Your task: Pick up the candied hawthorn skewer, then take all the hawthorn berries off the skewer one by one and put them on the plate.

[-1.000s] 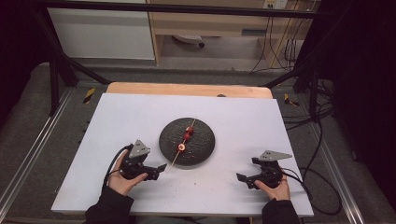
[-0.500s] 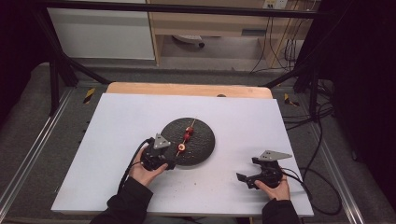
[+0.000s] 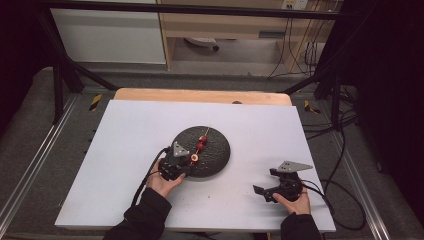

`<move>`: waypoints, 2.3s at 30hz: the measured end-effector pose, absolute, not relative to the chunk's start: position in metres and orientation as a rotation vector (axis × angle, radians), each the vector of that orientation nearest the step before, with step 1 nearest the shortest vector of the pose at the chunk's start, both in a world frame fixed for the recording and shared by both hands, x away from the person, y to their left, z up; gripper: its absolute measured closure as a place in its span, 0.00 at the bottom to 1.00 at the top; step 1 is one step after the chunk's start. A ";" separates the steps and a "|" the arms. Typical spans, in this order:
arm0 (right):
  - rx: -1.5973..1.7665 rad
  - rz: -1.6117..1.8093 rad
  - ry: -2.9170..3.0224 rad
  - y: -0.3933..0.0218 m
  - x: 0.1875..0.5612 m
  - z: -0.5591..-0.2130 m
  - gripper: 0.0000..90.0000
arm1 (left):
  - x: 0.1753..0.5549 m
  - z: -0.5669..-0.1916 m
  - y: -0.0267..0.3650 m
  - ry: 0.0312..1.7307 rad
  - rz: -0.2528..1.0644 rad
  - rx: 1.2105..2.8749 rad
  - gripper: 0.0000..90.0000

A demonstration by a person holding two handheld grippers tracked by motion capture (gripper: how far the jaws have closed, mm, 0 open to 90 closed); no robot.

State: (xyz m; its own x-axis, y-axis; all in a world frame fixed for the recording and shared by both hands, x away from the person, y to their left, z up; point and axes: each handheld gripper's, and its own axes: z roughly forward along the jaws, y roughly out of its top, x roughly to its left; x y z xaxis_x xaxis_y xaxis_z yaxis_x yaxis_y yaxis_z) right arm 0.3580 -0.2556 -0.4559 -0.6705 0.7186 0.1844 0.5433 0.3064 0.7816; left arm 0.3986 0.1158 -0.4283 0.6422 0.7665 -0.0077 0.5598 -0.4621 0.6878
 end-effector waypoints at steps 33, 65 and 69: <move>1.166 1.297 2.370 -0.255 0.358 -0.456 0.01 | 0.391 -0.423 0.131 1.030 0.401 2.121 0.98; 1.166 1.318 2.371 -0.243 0.358 -0.454 0.01 | 0.338 -0.426 0.211 0.910 0.352 2.011 0.98; 1.168 1.323 2.373 -0.236 0.358 -0.452 0.01 | 0.334 -0.428 0.216 0.898 0.343 1.999 0.98</move>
State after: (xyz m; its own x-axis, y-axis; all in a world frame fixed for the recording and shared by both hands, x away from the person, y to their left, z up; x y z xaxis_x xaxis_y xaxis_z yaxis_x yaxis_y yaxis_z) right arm 0.3581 -0.2363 -0.4515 -0.6738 0.7103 0.2036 0.5466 0.2937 0.7842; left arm 0.3343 0.2157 -0.4279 0.6991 0.7081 -0.0994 0.4614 -0.3405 0.8192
